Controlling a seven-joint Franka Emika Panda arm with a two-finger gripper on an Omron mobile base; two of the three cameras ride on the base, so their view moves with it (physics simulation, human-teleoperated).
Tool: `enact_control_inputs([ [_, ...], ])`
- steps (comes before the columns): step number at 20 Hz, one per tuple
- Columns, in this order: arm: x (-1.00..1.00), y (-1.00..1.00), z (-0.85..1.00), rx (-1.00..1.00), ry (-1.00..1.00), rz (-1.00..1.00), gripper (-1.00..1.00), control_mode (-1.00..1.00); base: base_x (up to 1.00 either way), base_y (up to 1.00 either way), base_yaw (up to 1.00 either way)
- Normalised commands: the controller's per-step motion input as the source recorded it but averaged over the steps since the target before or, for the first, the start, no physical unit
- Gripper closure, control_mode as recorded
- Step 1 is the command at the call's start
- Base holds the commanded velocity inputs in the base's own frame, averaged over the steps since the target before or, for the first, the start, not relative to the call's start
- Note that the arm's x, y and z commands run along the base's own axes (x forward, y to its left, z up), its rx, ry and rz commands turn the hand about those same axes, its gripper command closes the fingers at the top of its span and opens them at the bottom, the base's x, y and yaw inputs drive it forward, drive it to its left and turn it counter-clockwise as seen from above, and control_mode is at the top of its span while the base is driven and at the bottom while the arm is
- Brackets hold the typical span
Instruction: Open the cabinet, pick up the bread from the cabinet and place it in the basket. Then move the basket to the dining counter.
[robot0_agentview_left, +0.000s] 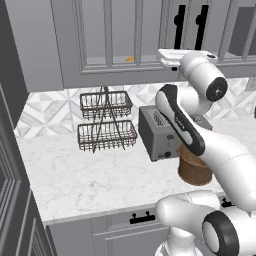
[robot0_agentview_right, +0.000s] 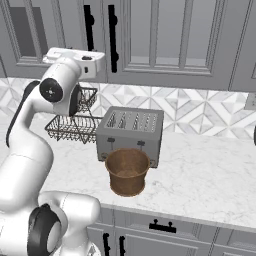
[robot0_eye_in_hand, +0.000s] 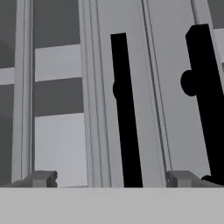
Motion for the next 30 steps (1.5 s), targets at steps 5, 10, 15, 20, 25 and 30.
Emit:
enact_control_inputs([
  [5,0.23,-0.13,0.11,0.00,-0.05,0.00,-1.00,-1.00,0.00,0.00,0.00],
  [10,0.25,-0.17,0.00,0.00,-0.09,0.00,-1.00,-1.00,0.00,0.00,0.00],
  [15,0.17,-0.01,-0.05,0.00,-0.09,0.00,-1.00,-1.00,0.00,0.00,0.00],
  [20,0.14,0.01,-0.01,0.00,-0.07,0.00,-1.00,-1.00,0.00,0.00,0.00],
  [25,0.13,0.00,0.00,0.00,-0.03,0.00,-1.00,-1.00,0.00,0.00,0.00],
  [30,0.11,0.00,0.00,0.00,0.00,0.00,1.00,-1.00,0.00,0.00,0.00],
])
